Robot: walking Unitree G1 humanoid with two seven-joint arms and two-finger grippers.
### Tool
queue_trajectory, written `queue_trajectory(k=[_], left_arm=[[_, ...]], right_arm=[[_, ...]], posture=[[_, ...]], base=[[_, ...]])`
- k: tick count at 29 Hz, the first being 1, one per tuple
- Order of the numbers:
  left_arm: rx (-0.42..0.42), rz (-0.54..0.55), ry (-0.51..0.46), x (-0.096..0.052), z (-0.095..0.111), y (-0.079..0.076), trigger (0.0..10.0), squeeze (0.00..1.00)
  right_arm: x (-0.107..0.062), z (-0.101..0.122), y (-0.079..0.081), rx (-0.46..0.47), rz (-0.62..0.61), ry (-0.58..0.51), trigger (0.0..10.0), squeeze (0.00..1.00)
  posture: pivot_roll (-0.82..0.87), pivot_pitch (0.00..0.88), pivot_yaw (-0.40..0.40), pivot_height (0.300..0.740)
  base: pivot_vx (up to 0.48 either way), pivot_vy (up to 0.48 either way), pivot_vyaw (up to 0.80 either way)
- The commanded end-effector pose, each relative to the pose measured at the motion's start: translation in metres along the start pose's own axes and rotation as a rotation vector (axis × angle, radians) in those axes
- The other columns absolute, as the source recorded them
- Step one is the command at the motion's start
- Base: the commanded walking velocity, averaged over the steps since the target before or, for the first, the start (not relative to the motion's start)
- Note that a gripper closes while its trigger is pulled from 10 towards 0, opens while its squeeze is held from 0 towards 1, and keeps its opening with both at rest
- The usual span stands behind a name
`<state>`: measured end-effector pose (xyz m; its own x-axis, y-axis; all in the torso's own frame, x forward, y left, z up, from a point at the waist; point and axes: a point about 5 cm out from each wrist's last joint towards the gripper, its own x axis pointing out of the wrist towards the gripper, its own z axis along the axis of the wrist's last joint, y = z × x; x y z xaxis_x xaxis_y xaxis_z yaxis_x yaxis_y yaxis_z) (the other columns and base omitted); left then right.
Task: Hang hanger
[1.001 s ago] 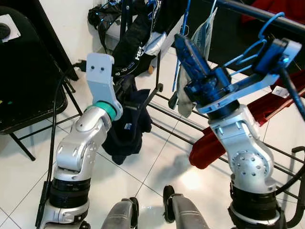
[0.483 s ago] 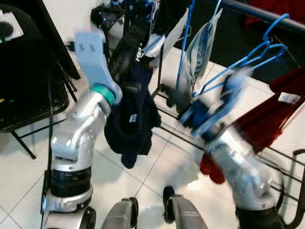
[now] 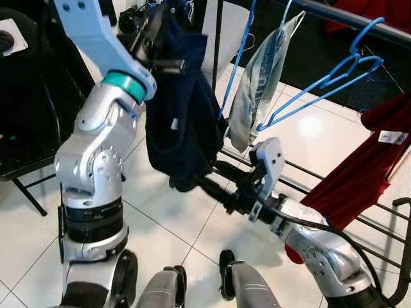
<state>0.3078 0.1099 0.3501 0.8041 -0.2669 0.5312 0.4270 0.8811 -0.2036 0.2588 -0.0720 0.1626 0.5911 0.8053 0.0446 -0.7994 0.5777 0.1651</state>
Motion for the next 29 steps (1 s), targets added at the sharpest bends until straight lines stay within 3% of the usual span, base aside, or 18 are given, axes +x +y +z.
queue_trajectory(k=[1,2,3,5,6,9,11,13,17,24,25,27,28,29], left_arm=[[-0.024,-0.039,-0.073,0.003,0.013,-0.008,10.0,0.00],[-0.024,-0.039,-0.073,0.003,0.013,-0.008,10.0,0.00],[-0.039,-0.061,-0.082,0.005,0.015,-0.013,10.0,0.00],[-0.039,-0.061,-0.082,0.005,0.015,-0.013,10.0,0.00],[-0.053,-0.078,-0.084,0.006,0.016,-0.016,10.0,0.00],[-0.062,-0.089,-0.081,0.006,0.015,-0.018,10.0,0.00],[-0.073,-0.099,-0.070,0.005,0.014,-0.021,10.0,0.00],[-0.073,-0.099,-0.070,0.005,0.014,-0.021,10.0,0.00],[-0.087,-0.117,-0.054,0.000,0.013,-0.025,10.0,0.00],[-0.097,-0.131,-0.040,-0.001,0.012,-0.025,10.0,0.00],[-0.098,-0.131,-0.039,-0.001,0.012,-0.025,10.0,0.00],[-0.100,-0.130,-0.036,-0.001,0.010,-0.024,10.0,0.00],[-0.104,-0.131,-0.032,-0.001,0.009,-0.024,10.0,0.00],[-0.104,-0.131,-0.032,-0.001,0.009,-0.024,10.0,0.00]], right_arm=[[0.010,-0.005,0.002,-0.006,-0.027,0.019,10.0,1.00],[0.010,-0.005,0.002,-0.006,-0.027,0.019,10.0,1.00],[0.024,-0.003,0.001,-0.003,-0.058,-0.012,10.0,0.28],[0.024,-0.003,0.001,-0.003,-0.058,-0.012,10.0,0.28],[0.039,0.002,0.000,0.030,-0.081,-0.067,10.0,0.00],[0.050,0.007,-0.001,0.085,-0.096,-0.129,10.0,0.00],[0.063,0.014,-0.009,0.218,-0.139,-0.229,10.0,0.00],[0.063,0.014,-0.009,0.218,-0.139,-0.229,10.0,0.00],[0.068,0.020,-0.016,0.367,-0.116,-0.320,10.0,0.00],[0.073,0.025,-0.012,0.446,-0.018,-0.370,10.0,0.00],[0.074,0.026,-0.011,0.450,0.000,-0.378,4.9,0.00],[0.075,0.027,-0.008,0.454,0.032,-0.388,4.9,0.00],[0.076,0.027,-0.006,0.450,0.057,-0.388,0.4,0.00],[0.076,0.027,-0.006,0.450,0.057,-0.388,0.4,0.00]], posture=[[-0.07,0.137,0.085,0.740],[-0.07,0.137,0.085,0.740],[-0.08,0.133,0.092,0.740],[-0.08,0.133,0.092,0.740],[-0.07,0.131,0.092,0.740],[-0.06,0.130,0.091,0.740],[-0.05,0.135,0.085,0.740],[-0.05,0.135,0.085,0.740],[-0.05,0.141,0.085,0.740],[-0.05,0.144,0.086,0.740],[-0.05,0.144,0.086,0.740],[-0.05,0.147,0.088,0.740],[-0.05,0.147,0.088,0.740],[-0.05,0.147,0.088,0.740]], base=[[0.000,0.000,0.00],[0.000,0.000,0.00],[0.000,0.000,0.00],[0.000,0.000,0.00],[0.000,0.000,0.00],[0.000,0.000,0.00],[0.000,0.000,0.00],[0.000,0.000,0.00],[0.000,0.000,0.00],[0.000,0.000,0.00],[0.000,0.000,0.00],[0.000,0.000,0.00],[0.000,0.000,0.00],[0.000,0.000,0.00]])
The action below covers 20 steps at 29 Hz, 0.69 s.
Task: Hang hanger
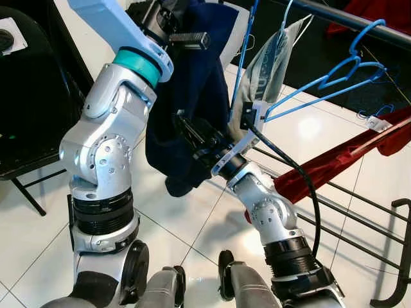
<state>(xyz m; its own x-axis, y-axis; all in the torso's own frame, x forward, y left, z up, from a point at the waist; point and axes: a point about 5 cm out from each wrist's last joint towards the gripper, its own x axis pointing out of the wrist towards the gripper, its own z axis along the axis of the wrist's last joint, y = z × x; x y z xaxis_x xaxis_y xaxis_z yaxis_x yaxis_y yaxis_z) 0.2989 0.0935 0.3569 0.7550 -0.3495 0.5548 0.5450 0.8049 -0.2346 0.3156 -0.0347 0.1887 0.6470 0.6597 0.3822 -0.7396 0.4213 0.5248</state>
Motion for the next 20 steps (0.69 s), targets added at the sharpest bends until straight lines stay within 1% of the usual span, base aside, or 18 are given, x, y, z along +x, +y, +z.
queue_trajectory(k=[1,5,9,11,17,20], left_arm=[[-0.002,-0.034,-0.025,-0.002,0.005,-0.005,10.0,0.00],[-0.008,-0.036,-0.020,-0.003,0.004,-0.004,10.0,0.00],[-0.010,-0.037,-0.018,-0.003,0.003,-0.004,10.0,0.00],[-0.012,-0.036,-0.015,-0.003,0.003,-0.005,10.0,0.00],[-0.014,-0.035,-0.013,-0.004,0.003,-0.006,10.0,0.00],[-0.014,-0.035,-0.013,-0.004,0.003,-0.006,10.0,0.00]], right_arm=[[0.010,-0.011,0.011,0.051,0.055,0.011,0.0,0.00],[0.011,-0.015,0.008,0.029,0.044,0.040,0.0,0.00],[0.013,-0.015,0.007,0.026,0.044,0.046,0.0,0.00],[0.017,-0.015,0.009,0.037,0.079,0.055,0.0,0.00],[0.021,-0.019,0.014,0.048,0.145,0.093,0.0,0.00],[0.021,-0.019,0.014,0.048,0.145,0.093,0.0,0.00]], posture=[[-0.05,0.147,0.088,0.740],[-0.05,0.147,0.088,0.740],[-0.05,0.147,0.089,0.740],[-0.04,0.147,0.088,0.740],[-0.04,0.148,0.087,0.740],[-0.04,0.148,0.087,0.740]], base=[[0.000,0.000,0.00],[0.000,0.000,0.00],[0.000,0.000,0.00],[0.000,0.000,0.00],[0.000,0.000,0.00],[0.000,0.000,0.00]])
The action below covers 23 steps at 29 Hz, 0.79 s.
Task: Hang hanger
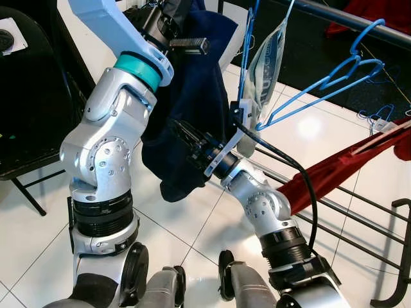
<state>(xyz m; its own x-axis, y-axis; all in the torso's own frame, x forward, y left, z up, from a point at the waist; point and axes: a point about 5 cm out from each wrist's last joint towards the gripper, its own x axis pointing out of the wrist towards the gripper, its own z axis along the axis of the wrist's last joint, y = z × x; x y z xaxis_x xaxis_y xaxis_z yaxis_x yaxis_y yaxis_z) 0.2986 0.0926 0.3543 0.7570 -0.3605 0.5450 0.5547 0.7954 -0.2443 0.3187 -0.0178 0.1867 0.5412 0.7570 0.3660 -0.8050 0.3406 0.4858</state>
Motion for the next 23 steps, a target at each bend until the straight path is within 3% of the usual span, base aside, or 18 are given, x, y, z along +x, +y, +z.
queue_trajectory(k=[1,9,11,12,14,15,17,18,19,20,22,23], left_arm=[[0.001,-0.031,-0.026,-0.003,0.005,-0.007,10.0,0.00],[0.011,-0.030,-0.008,-0.004,0.002,-0.008,10.0,0.00],[0.026,-0.024,0.015,-0.005,-0.003,-0.008,10.0,0.00],[0.071,0.011,0.067,-0.009,-0.015,0.001,10.0,0.00],[0.071,0.011,0.067,-0.009,-0.015,0.001,10.0,0.00],[0.130,0.048,0.114,-0.013,-0.026,0.011,10.0,0.00],[0.130,0.048,0.114,-0.013,-0.026,0.011,10.0,0.00],[0.191,0.096,0.165,-0.020,-0.037,0.024,10.0,0.00],[0.191,0.096,0.165,-0.020,-0.037,0.024,10.0,0.00],[0.251,0.146,0.207,-0.028,-0.044,0.040,10.0,0.00],[0.251,0.146,0.207,-0.028,-0.044,0.040,10.0,0.00],[0.296,0.195,0.238,-0.035,-0.048,0.054,10.0,0.00]], right_arm=[[0.013,-0.007,0.014,0.051,0.080,0.000,0.0,0.00],[0.013,-0.001,0.024,0.058,0.150,-0.021,0.0,0.00],[0.011,0.005,0.030,0.059,0.178,-0.042,0.0,0.00],[0.002,0.020,0.038,0.049,0.206,-0.094,0.0,0.00],[0.002,0.020,0.038,0.049,0.206,-0.094,0.0,0.00],[-0.008,0.034,0.046,0.037,0.227,-0.137,0.0,0.00],[-0.008,0.034,0.046,0.037,0.227,-0.137,0.0,0.00],[-0.022,0.049,0.054,0.024,0.240,-0.189,0.0,0.00],[-0.022,0.049,0.054,0.024,0.240,-0.189,0.0,0.00],[-0.040,0.066,0.062,0.001,0.244,-0.239,0.0,0.00],[-0.040,0.066,0.062,0.001,0.244,-0.239,0.0,0.00],[-0.059,0.079,0.067,-0.031,0.244,-0.265,0.0,0.00]], posture=[[-0.04,0.151,0.090,0.740],[-0.04,0.153,0.092,0.740],[-0.04,0.155,0.094,0.740],[-0.05,0.163,0.100,0.740],[-0.05,0.163,0.100,0.740],[-0.06,0.166,0.105,0.740],[-0.06,0.166,0.105,0.740],[-0.06,0.170,0.109,0.740],[-0.06,0.170,0.109,0.740],[-0.07,0.174,0.111,0.740],[-0.07,0.174,0.111,0.740],[-0.08,0.174,0.114,0.740]], base=[[0.000,0.000,0.00],[0.000,0.000,0.00],[0.000,0.000,0.00],[0.000,0.000,0.00],[0.000,0.000,0.00],[0.000,0.000,0.00],[0.000,0.000,0.00],[0.000,0.000,0.00],[0.000,0.000,0.00],[0.000,0.000,0.00],[0.000,0.000,0.00],[0.000,0.000,0.00]])
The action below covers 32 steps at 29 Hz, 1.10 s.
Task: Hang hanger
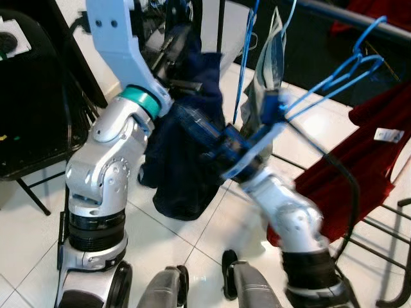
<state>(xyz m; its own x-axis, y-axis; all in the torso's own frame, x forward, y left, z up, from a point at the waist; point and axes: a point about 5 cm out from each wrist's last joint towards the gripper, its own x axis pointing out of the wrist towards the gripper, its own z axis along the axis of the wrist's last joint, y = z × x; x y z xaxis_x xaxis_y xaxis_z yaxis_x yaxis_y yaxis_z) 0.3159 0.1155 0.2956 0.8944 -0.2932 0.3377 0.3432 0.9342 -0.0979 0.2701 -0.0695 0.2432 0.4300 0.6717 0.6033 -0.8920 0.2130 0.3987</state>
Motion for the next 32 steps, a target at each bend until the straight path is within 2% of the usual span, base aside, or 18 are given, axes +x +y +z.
queue_trajectory(k=[1,3,6,8,9,11,16,17,19,20,22,23,25,26,27,29,31,32], left_arm=[[0.048,0.037,0.034,-0.004,-0.010,0.011,10.0,0.00],[0.048,0.037,0.034,-0.004,-0.010,0.011,10.0,0.00],[0.073,0.076,0.057,-0.008,-0.016,0.022,10.0,0.00],[0.082,0.122,0.102,-0.014,-0.026,0.033,10.0,0.00],[0.082,0.122,0.102,-0.014,-0.026,0.033,10.0,0.00],[0.051,0.067,0.138,-0.019,-0.034,0.025,10.0,0.00],[0.051,0.067,0.138,-0.019,-0.034,0.025,10.0,0.00],[0.031,0.002,0.153,-0.023,-0.037,0.016,10.0,0.00],[0.031,0.002,0.153,-0.023,-0.037,0.016,10.0,0.00],[0.014,-0.120,0.163,-0.031,-0.040,0.002,10.0,0.00],[0.014,-0.120,0.163,-0.031,-0.040,0.002,10.0,0.00],[-0.008,-0.234,0.171,-0.039,-0.041,-0.009,10.0,0.99],[-0.008,-0.234,0.171,-0.039,-0.041,-0.009,10.0,0.99],[-0.037,-0.338,0.176,-0.047,-0.041,-0.019,10.0,1.00],[-0.037,-0.338,0.176,-0.047,-0.041,-0.019,10.0,1.00],[-0.107,-0.484,0.184,-0.062,-0.038,-0.030,10.0,1.00],[-0.107,-0.484,0.184,-0.062,-0.038,-0.030,10.0,1.00],[-0.154,-0.531,0.189,-0.069,-0.035,-0.033,10.0,1.00]], right_arm=[[-0.006,0.019,0.020,-0.028,0.069,-0.051,0.0,0.00],[-0.006,0.019,0.020,-0.028,0.069,-0.051,0.0,0.00],[-0.017,0.031,0.028,-0.061,0.074,-0.057,0.0,0.00],[-0.032,0.054,0.032,-0.121,0.051,-0.100,0.0,0.00],[-0.032,0.054,0.032,-0.121,0.051,-0.100,0.0,0.00],[-0.035,0.064,0.025,-0.138,-0.001,-0.144,0.0,0.00],[-0.035,0.064,0.025,-0.138,-0.001,-0.144,0.0,0.00],[-0.035,0.062,0.018,-0.140,-0.042,-0.139,0.0,0.00],[-0.035,0.062,0.018,-0.140,-0.042,-0.139,0.0,0.00],[-0.035,0.053,0.010,-0.145,-0.094,-0.085,0.0,0.00],[-0.035,0.053,0.010,-0.145,-0.094,-0.085,0.0,0.00],[-0.037,0.041,0.004,-0.154,-0.141,-0.003,0.0,0.00],[-0.037,0.041,0.004,-0.154,-0.141,-0.003,0.0,0.00],[-0.040,0.032,-0.001,-0.159,-0.175,0.067,0.0,0.00],[-0.040,0.032,-0.001,-0.159,-0.175,0.067,0.0,0.00],[-0.048,0.024,-0.006,-0.172,-0.215,0.151,0.0,0.00],[-0.048,0.024,-0.006,-0.172,-0.215,0.151,0.0,0.00],[-0.052,0.024,-0.007,-0.178,-0.229,0.167,0.0,0.00]], posture=[[-0.08,0.174,0.114,0.740],[-0.08,0.174,0.114,0.740],[-0.08,0.175,0.115,0.740],[-0.09,0.166,0.123,0.740],[-0.09,0.166,0.123,0.740],[-0.08,0.159,0.128,0.740],[-0.08,0.159,0.128,0.740],[-0.08,0.157,0.129,0.740],[-0.08,0.157,0.129,0.740],[-0.08,0.154,0.130,0.740],[-0.08,0.154,0.130,0.740],[-0.09,0.154,0.129,0.740],[-0.09,0.154,0.129,0.740],[-0.09,0.154,0.129,0.740],[-0.09,0.154,0.129,0.740],[-0.09,0.153,0.125,0.740],[-0.09,0.153,0.125,0.740],[-0.09,0.157,0.125,0.740]], base=[[0.000,0.000,0.00],[0.000,0.000,0.00],[0.000,0.000,0.00],[0.000,0.000,0.00],[0.000,0.000,0.00],[0.000,0.000,0.00],[0.000,0.000,0.00],[0.000,0.000,0.00],[0.000,0.000,0.00],[0.000,0.000,0.00],[0.000,0.000,0.00],[0.000,0.000,0.00],[0.000,0.000,0.00],[0.000,0.000,0.00],[0.000,0.000,0.00],[0.000,0.000,0.00],[0.000,0.000,0.00],[0.000,0.000,0.00]])
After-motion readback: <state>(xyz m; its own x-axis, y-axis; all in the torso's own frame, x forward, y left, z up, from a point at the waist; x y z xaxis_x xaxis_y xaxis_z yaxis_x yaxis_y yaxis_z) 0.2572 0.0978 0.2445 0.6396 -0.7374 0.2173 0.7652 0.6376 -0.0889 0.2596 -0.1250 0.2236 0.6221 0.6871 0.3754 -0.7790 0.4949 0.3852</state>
